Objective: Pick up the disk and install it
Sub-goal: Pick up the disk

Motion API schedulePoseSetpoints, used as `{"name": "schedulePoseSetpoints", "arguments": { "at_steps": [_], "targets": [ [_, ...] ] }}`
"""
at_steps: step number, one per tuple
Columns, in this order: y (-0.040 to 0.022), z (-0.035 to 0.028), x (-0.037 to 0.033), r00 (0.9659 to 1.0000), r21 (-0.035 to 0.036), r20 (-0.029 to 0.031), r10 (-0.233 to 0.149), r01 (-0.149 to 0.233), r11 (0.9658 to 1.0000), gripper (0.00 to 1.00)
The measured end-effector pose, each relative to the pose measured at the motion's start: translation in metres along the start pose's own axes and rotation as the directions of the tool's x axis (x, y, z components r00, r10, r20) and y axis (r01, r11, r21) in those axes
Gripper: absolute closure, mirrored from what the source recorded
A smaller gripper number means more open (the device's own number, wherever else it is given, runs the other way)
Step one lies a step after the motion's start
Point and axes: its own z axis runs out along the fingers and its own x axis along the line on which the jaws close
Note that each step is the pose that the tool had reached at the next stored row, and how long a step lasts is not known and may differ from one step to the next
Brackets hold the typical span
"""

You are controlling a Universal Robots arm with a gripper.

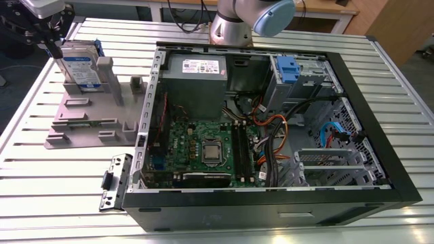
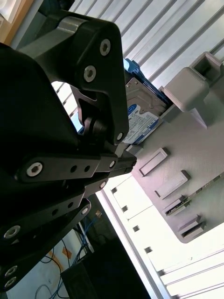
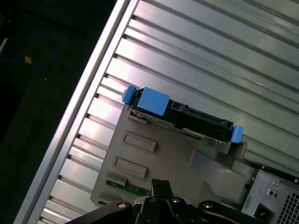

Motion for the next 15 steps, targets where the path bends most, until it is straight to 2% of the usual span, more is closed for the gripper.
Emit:
{"name": "schedulePoseSetpoints", "arguments": {
  "at_steps": [15],
  "targets": [
    [0.0, 0.0, 0.0, 0.9997, -0.0006, -0.0011, -0.025, 0.025, 0.9997, 0.9]
  ]
}}
